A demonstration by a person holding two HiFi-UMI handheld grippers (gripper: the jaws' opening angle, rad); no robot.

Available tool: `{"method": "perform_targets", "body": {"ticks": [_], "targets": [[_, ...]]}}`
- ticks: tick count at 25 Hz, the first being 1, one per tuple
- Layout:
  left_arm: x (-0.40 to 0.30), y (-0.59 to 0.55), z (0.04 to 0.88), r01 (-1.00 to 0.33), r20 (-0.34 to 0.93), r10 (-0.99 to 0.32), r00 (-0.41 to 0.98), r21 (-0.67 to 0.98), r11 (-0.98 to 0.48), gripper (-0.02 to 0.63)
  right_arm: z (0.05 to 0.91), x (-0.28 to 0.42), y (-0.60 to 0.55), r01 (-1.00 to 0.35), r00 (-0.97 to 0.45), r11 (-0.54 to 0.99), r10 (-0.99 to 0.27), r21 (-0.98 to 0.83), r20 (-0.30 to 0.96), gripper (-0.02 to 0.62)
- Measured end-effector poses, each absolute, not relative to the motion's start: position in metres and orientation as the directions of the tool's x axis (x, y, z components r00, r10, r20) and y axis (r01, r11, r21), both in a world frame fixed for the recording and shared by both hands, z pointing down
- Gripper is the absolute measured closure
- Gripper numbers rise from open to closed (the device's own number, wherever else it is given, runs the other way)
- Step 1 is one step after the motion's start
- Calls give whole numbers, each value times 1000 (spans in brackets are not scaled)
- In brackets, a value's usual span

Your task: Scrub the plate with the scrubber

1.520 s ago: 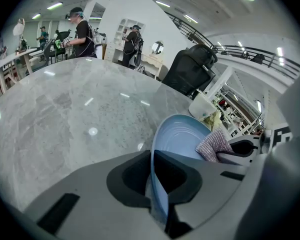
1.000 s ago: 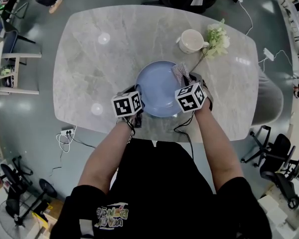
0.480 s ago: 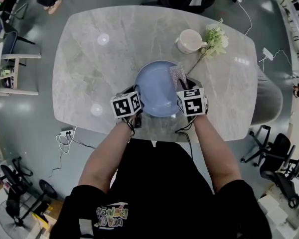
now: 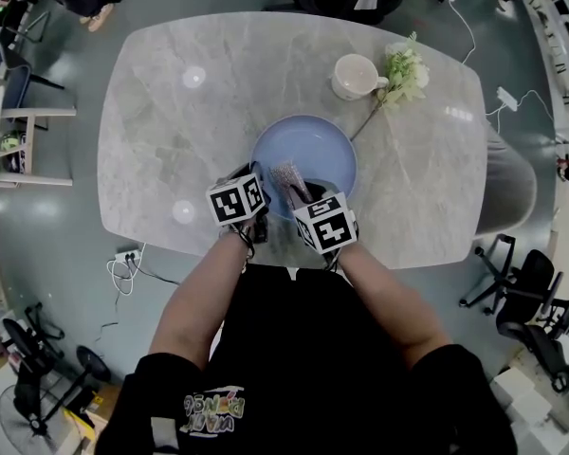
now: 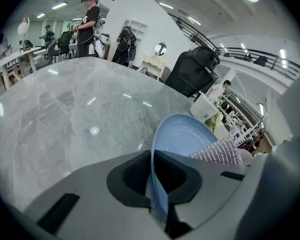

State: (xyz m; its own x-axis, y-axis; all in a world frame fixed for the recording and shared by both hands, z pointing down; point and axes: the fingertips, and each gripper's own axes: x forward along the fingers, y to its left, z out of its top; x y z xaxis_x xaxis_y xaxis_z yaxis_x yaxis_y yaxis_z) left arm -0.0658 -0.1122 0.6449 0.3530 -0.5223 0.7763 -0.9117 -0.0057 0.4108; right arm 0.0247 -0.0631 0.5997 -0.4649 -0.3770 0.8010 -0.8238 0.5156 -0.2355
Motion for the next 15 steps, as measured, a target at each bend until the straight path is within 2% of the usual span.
{"method": "perform_targets", "body": {"ticks": [7,15], "targets": [[-67,-112,645,-911,774,-525,353,412,-5,571,609,33,-52,-782,-436,600,-337,-167,835,525],[-67,-113,644,-910,773,-523,360,414,-13,571,612,84,-58,-698,-303,713,-368,58,879,525]]}}
